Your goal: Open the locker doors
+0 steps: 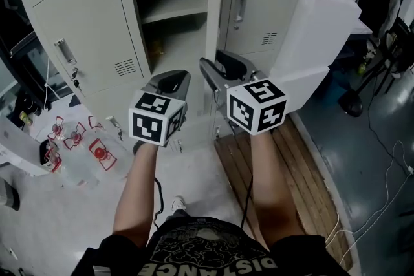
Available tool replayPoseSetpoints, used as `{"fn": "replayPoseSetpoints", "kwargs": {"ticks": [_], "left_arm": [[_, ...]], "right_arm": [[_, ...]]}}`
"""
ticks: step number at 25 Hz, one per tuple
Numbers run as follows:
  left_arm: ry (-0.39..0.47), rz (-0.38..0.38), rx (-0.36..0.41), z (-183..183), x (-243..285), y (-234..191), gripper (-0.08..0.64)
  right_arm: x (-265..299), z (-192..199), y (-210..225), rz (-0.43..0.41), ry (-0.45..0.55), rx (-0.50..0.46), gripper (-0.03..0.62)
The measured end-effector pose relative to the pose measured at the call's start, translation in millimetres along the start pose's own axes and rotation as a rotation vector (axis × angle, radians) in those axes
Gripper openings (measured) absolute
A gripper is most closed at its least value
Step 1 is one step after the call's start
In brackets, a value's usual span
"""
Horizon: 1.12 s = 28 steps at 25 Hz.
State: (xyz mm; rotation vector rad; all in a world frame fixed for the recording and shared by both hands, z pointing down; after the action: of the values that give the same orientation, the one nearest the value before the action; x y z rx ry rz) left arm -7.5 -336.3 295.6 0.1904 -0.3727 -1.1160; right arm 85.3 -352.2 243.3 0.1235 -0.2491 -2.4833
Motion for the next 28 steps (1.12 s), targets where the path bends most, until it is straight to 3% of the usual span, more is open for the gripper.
{"fn": "replayPoseSetpoints", "kwargs": {"ticks": [13,28], "left_arm": [[0.029,0.107,0.020,-12,25,22,0.000],[0.070,0.202,0.023,-20,48,48,0.000]], "right_arm": [[-30,-5,21,0.070,0.026,0.013,0.153],[-71,-14,62,0.249,0.071,0.030,0.110]]}}
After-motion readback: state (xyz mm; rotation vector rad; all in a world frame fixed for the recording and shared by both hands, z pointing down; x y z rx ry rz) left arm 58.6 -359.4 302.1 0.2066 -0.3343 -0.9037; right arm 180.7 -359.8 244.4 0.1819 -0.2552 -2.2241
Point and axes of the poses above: the fingertips, and each gripper's own axes: x forward along the fingers, y to its right, z out of its underside, the point moved 4 cm from there along -x, backward along the fingers, and after that the axes turned 13 degrees about x, right-handed, at the moved point
